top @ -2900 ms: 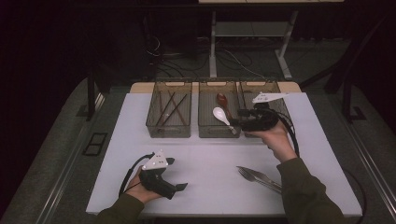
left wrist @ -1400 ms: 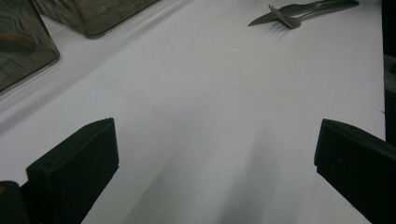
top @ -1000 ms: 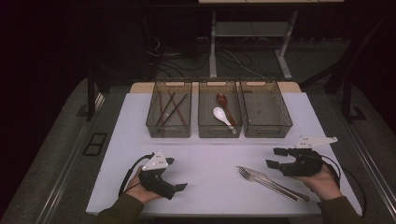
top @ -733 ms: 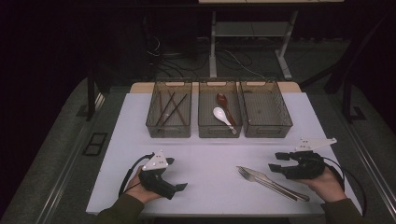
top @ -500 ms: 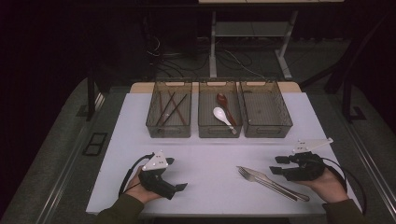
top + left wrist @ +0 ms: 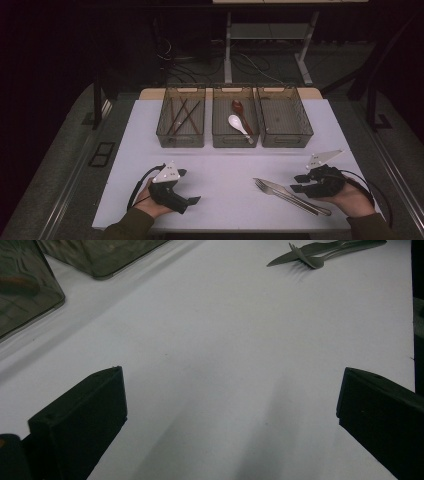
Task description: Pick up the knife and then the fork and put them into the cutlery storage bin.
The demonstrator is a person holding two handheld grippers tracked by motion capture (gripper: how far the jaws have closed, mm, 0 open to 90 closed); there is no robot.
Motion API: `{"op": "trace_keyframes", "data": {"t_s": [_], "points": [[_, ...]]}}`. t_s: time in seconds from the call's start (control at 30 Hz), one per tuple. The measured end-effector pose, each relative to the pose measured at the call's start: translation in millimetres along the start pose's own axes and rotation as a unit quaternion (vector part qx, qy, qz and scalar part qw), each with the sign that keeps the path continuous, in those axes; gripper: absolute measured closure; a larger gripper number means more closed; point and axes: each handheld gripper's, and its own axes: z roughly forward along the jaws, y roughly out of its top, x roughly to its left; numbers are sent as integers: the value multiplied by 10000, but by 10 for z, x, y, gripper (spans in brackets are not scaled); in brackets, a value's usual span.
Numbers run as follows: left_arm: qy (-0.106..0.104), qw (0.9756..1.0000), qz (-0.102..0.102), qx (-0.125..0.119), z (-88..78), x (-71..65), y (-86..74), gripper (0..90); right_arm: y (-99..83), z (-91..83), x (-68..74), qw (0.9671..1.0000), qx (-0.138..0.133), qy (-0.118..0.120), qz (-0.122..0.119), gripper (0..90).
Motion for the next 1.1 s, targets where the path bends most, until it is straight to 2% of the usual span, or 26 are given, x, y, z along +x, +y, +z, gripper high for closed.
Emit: {"op": "trace_keyframes", "data": {"t_s": [0.17, 0.33, 0.6, 0.73, 0.77, 0.97, 1.1], "points": [[-1, 10000, 18, 6, -2, -3, 2, 0, 17, 21, 24, 9995, 324, -2, -66, 639], [-3, 10000, 21, 6, 0, -1, 2, 0, 27, 48, 39, 9985, 533, 1, -125, 677], [-10, 10000, 22, 17, 3, -2, 1, 0, 44, 101, 88, 9947, 976, 24, -314, 724], [-29, 10000, 37, 39, 6, -4, 2, 0, 50, 137, 112, 9920, 1198, 3, -407, 738], [-29, 10000, 38, 37, 5, -4, 2, 0, 49, 146, 106, 9906, 1269, -70, -509, 742], [-28, 10000, 32, 30, 7, -4, 1, 0, 62, 189, 123, 9862, 1533, 7, -621, 752], [-26, 10000, 22, 27, 7, -3, 1, 0, 78, 232, 118, 9819, 1718, -51, -793, 756]]}}
